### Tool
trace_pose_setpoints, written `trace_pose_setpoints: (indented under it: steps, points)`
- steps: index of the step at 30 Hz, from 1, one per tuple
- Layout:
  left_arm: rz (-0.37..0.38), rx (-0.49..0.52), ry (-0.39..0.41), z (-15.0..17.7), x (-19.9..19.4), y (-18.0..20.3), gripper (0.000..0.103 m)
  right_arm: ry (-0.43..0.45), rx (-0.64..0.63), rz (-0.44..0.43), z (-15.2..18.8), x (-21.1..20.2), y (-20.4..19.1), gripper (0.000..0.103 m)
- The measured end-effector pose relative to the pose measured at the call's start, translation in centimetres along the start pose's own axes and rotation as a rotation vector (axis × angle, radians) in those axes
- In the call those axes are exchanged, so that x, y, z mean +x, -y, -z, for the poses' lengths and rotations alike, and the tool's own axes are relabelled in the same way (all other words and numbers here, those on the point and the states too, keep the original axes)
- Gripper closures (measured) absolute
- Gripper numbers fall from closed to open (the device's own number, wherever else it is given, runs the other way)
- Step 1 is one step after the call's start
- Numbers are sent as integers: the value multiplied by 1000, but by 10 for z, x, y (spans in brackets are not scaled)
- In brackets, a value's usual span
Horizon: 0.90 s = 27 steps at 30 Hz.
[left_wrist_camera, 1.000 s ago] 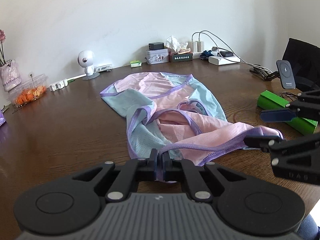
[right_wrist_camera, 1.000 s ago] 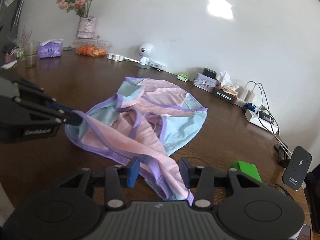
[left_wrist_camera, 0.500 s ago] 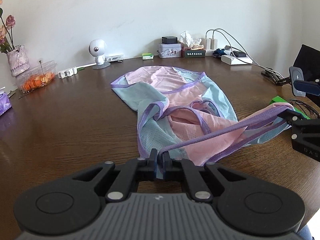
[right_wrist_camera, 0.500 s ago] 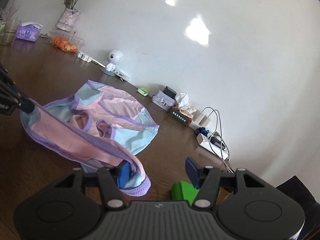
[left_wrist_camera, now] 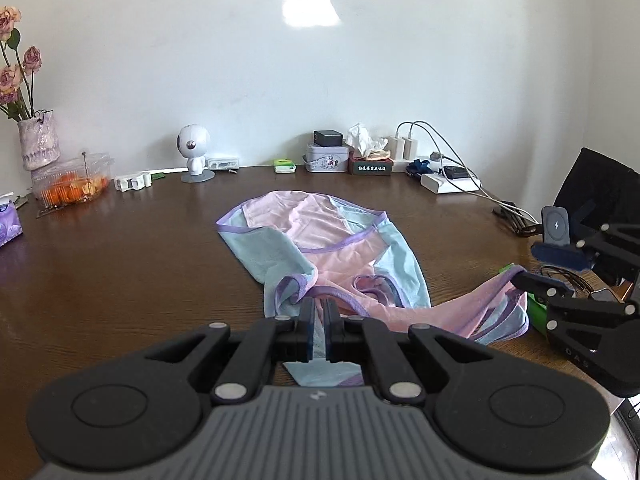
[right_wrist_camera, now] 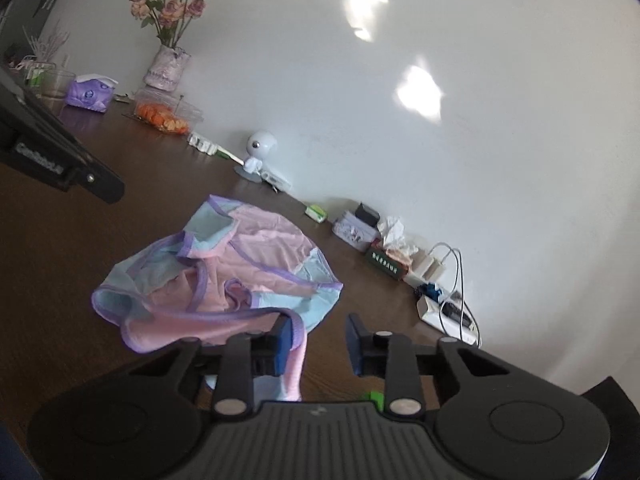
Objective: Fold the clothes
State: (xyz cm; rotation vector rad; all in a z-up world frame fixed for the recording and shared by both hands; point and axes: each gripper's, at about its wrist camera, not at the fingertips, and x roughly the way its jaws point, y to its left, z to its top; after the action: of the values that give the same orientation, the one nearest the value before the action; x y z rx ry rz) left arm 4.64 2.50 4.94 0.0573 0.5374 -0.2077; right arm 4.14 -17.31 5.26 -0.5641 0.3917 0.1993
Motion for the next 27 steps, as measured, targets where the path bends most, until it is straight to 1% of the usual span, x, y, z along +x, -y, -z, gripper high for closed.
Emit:
trace_pose_setpoints:
  steps: [2,3,5,7,9,12,13,15,18,20,21,22,23,24,25,27]
  points:
    - [0,47,-12,6,4,7,98,-48,-8,-16,7,8,-4,82]
    - [13,83,-26,12,9,11,98,-73,-5,-36,13,12,-6,83]
    - [42,156,-40,25,16,23,94,-110,-3,-48,21,16,-11,98]
    - [64,225,-59,37,24,38,82,-92,26,-59,23,12,-10,99]
    - [49,288,-67,46,35,53,72,-66,69,-83,22,6,-7,100]
    - [-55,404,-45,54,49,67,70,-3,60,-84,18,-5,-1,100]
    - [-73,434,-40,55,52,68,65,19,38,-83,19,-11,-1,100]
    - [-60,483,-54,55,59,68,58,41,16,-84,19,-18,1,100]
    - [-8,563,-88,59,66,70,58,2,34,-94,26,-15,3,100]
    - [19,585,-112,62,73,72,61,-48,38,-108,34,-8,-1,94]
    - [8,584,-121,63,77,73,70,-69,48,-120,38,-4,-3,93]
    - [-31,575,-128,64,81,74,93,-90,66,-128,41,1,-5,91]
    - [-67,565,-130,64,84,76,98,-106,88,-134,43,7,-5,90]
    - [-90,549,-118,62,84,76,99,-123,111,-139,44,12,-6,90]
    - [-97,522,-106,59,82,74,100,-139,133,-145,46,18,-6,90]
    - [-91,449,-96,52,76,69,100,-157,176,-159,50,25,-9,90]
